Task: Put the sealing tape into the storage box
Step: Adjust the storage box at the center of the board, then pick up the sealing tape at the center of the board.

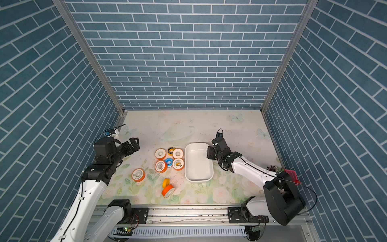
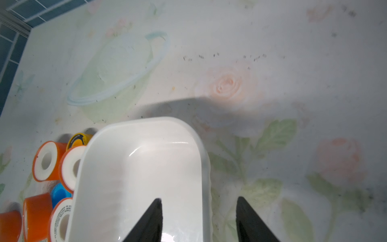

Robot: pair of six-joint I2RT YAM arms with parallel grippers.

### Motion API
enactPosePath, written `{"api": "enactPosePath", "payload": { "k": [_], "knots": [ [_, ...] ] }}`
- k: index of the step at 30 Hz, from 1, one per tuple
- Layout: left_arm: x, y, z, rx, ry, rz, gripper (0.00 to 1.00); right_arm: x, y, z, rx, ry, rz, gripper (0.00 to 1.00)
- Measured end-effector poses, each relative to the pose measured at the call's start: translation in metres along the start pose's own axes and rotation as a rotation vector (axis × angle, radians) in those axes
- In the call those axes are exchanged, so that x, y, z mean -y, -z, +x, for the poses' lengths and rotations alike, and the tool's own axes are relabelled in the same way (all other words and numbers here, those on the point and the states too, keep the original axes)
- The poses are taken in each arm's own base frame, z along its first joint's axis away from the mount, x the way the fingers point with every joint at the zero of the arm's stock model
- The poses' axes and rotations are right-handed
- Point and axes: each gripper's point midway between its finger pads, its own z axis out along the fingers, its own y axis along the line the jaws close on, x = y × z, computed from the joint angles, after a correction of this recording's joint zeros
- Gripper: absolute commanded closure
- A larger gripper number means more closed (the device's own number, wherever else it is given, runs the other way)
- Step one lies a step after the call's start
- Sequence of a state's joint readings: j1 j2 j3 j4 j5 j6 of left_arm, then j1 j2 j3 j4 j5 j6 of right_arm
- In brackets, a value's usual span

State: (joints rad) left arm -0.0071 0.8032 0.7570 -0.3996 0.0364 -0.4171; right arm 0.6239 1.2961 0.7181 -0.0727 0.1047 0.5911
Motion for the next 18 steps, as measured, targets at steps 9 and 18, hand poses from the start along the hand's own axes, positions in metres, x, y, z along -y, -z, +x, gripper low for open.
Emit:
{"api": "enactPosePath", "payload": {
  "k": [9,18],
  "knots": [
    [-0.030,-0.016,0.019,-0.079,0.097,-0.166,0.00,0.031,0.031,-0.023,0.267,0.119,0.099,0.21],
    [-0.060,-0.014,0.051,-0.178,0.242,-0.348,0.00,0.035,0.021,-0.018,0.265,0.155,0.116,0.21]
  ]
}}
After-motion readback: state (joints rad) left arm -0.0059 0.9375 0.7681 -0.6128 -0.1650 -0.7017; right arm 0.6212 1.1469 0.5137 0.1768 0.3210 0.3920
